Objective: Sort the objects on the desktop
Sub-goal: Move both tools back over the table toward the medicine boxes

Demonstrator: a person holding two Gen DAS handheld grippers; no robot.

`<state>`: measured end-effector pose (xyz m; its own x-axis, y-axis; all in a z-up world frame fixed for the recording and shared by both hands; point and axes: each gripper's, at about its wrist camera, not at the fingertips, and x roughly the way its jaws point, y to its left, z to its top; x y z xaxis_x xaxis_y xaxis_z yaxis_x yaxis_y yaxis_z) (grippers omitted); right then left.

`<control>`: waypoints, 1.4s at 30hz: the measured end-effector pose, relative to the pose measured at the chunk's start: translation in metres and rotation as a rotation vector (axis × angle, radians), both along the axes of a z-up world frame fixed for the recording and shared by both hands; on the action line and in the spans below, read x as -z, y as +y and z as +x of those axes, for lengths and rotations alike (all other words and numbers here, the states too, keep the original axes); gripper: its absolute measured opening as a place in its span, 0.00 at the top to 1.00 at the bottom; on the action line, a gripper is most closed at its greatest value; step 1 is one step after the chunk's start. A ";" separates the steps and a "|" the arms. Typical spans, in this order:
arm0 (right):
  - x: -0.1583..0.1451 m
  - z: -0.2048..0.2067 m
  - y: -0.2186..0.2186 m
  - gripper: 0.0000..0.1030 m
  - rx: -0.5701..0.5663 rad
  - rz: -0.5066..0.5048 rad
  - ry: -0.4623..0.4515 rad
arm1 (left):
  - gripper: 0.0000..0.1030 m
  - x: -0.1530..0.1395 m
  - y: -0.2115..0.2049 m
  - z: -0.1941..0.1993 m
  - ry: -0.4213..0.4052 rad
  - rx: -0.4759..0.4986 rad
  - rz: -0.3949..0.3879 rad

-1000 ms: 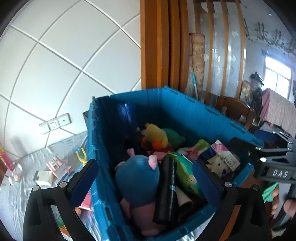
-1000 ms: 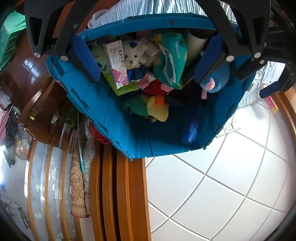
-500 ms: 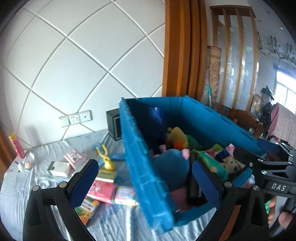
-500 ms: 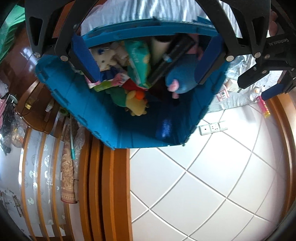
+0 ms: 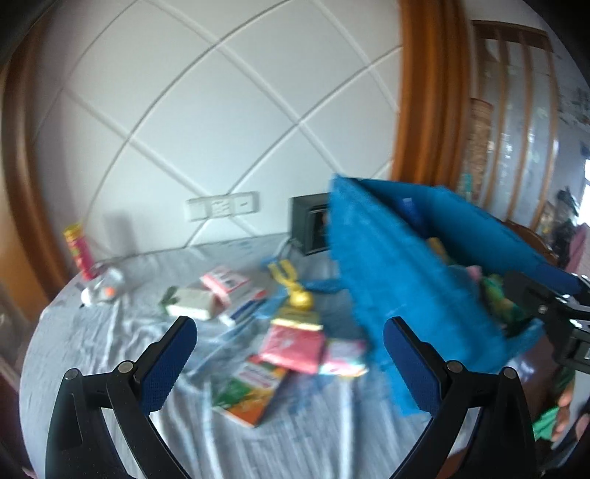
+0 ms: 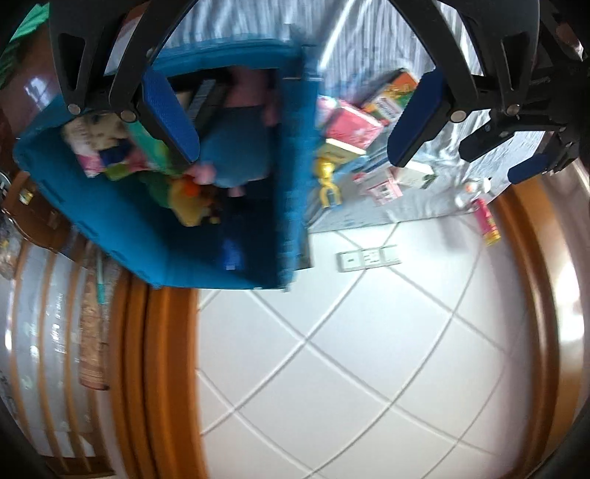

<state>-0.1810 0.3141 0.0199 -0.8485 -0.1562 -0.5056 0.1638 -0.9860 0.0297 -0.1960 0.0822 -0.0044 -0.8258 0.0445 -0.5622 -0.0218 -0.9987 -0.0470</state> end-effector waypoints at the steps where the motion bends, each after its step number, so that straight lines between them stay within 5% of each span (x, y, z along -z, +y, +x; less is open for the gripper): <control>1: 0.006 -0.002 -0.009 0.00 -0.009 0.001 -0.014 | 0.01 0.006 -0.015 0.000 -0.013 -0.022 -0.004; 12: 0.081 -0.032 -0.107 0.00 -0.095 0.001 -0.202 | 0.01 0.083 -0.136 -0.002 -0.186 -0.147 -0.043; 17: 0.116 -0.046 -0.152 0.00 -0.135 0.001 -0.287 | 0.01 0.125 -0.139 -0.022 -0.277 -0.147 -0.036; 24: 0.201 -0.082 -0.146 0.00 -0.118 0.009 -0.462 | 0.01 0.183 -0.137 -0.053 -0.396 -0.145 -0.033; 28: 0.245 -0.105 -0.138 0.00 -0.118 0.004 -0.554 | 0.14 0.214 -0.129 -0.077 -0.457 -0.150 -0.079; 32: 0.275 -0.118 -0.138 0.21 -0.138 0.003 -0.611 | 0.22 0.241 -0.120 -0.103 -0.485 -0.139 -0.124; 37: 0.304 -0.132 -0.140 0.37 -0.153 0.020 -0.664 | 0.47 0.272 -0.119 -0.138 -0.529 -0.126 -0.163; 42: 0.321 -0.146 -0.149 0.37 -0.124 0.060 -0.676 | 0.47 0.303 -0.112 -0.161 -0.575 -0.071 -0.185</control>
